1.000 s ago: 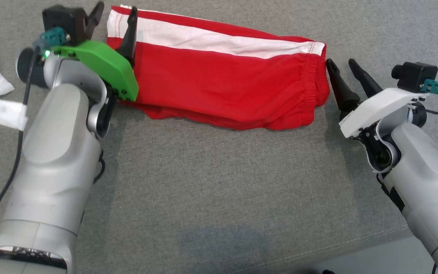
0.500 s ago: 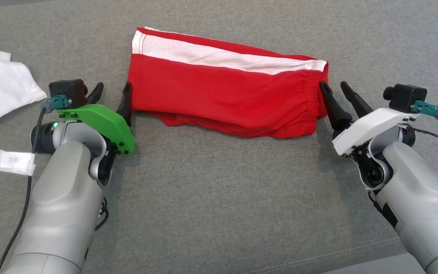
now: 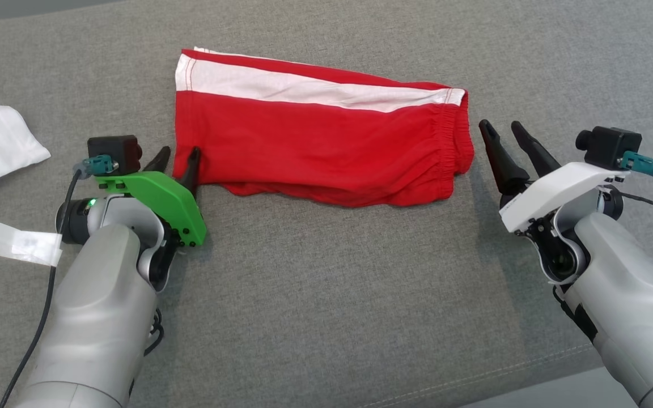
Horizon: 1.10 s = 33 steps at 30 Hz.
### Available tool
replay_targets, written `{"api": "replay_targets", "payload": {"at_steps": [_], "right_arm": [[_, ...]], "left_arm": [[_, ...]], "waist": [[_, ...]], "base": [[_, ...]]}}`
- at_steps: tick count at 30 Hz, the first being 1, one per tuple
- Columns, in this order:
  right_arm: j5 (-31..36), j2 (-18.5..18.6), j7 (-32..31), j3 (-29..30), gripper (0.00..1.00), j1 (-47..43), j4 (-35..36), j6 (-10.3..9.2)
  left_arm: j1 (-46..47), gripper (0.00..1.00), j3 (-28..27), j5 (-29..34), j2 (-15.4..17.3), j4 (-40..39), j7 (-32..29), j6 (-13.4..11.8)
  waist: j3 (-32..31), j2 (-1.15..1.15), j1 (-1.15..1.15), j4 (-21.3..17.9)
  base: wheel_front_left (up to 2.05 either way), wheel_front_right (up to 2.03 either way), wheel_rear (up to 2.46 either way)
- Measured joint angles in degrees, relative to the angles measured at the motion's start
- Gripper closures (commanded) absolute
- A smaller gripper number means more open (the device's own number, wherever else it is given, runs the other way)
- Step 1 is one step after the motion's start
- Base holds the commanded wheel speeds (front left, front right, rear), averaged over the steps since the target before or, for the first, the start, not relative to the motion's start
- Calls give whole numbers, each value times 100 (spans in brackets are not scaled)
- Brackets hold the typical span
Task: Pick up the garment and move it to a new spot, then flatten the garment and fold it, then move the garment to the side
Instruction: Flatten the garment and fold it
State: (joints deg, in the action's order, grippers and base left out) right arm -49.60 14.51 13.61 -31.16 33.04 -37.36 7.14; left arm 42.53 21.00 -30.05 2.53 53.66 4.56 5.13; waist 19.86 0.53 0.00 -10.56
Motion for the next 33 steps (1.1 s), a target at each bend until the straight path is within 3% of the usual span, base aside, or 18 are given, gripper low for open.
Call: {"api": "replay_targets", "payload": {"at_steps": [1,21,33], "right_arm": [[0,0,0,0,0,0,0,0],[-108,196,49,90,0,-458,-127,0],[-344,309,-51,107,0,-646,-339,0]], "left_arm": [[0,100,0,0,0,0,0,0],[-649,100,285,-533,-134,-79,104,200],[-1634,100,1300,-1515,-100,-1352,164,221]], "waist": [[0,0,0,0],[-436,0,0,377],[-817,0,0,916]], "base": [[0,0,0],[0,0,0],[0,0,0]]}}
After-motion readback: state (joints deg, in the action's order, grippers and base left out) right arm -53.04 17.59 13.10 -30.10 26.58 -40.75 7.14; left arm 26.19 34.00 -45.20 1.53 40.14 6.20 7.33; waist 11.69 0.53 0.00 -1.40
